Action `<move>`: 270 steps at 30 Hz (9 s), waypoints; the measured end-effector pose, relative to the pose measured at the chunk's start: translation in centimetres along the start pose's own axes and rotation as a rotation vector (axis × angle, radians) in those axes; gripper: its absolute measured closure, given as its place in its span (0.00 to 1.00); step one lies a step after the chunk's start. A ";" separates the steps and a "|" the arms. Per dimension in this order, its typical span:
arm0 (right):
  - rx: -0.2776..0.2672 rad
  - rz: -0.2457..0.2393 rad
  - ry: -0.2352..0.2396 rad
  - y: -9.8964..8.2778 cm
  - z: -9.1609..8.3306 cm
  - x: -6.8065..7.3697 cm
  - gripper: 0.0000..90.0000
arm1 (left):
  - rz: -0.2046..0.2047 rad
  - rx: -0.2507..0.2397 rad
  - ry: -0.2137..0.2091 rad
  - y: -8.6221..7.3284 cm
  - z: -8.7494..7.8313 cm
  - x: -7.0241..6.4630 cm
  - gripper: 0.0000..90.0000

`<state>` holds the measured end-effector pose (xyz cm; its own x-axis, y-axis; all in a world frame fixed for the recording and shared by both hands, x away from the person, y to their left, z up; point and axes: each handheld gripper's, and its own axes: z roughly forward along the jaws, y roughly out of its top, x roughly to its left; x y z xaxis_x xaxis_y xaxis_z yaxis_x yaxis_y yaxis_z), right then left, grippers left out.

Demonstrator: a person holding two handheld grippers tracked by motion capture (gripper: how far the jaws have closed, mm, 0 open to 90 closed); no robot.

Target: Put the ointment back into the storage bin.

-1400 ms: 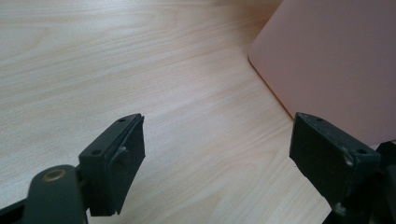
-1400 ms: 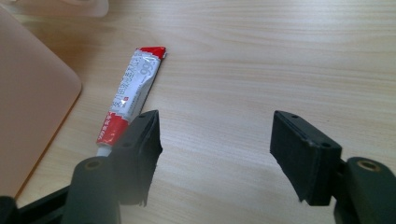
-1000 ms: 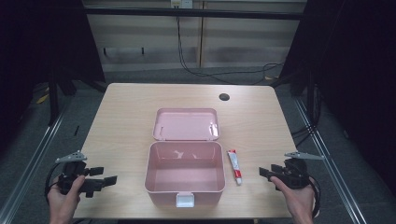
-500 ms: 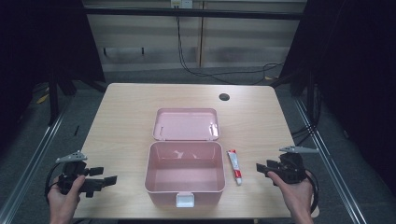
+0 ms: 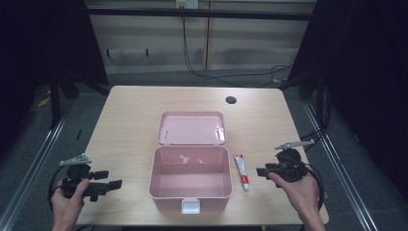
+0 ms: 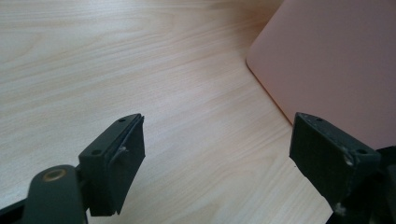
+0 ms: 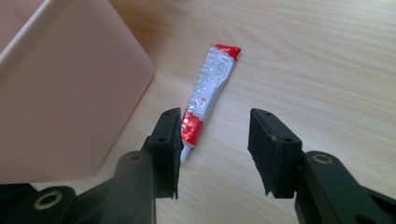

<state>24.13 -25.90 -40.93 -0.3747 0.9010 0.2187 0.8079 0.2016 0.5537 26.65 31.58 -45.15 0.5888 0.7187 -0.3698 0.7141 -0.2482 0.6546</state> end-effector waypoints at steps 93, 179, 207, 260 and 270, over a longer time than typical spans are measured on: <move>0.560 -0.001 -0.098 4.9 11.0 2.3 0.80 | 0.005 0.013 0.001 0.0 0.0 0.0 0.20; 0.426 -0.350 0.053 5.2 -2.9 1.7 0.80 | -0.001 0.008 0.014 -0.2 -0.1 0.0 0.20; 0.361 -0.496 0.128 8.9 -4.1 6.1 0.80 | -0.003 0.006 0.013 -0.2 -0.1 0.0 0.20; 0.507 -0.795 0.256 12.3 1.9 16.4 0.80 | -0.001 0.005 0.009 -0.2 -0.2 0.0 0.20; 0.549 -0.827 0.268 12.2 3.2 17.3 0.80 | 0.000 0.006 0.010 -0.2 -0.2 0.0 0.20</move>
<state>29.00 -6.63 -32.97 -0.9432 0.2989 0.1450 0.3225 0.9286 0.1836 26.48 31.74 -45.17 0.5853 0.7249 -0.3633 0.7164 -0.2525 0.6503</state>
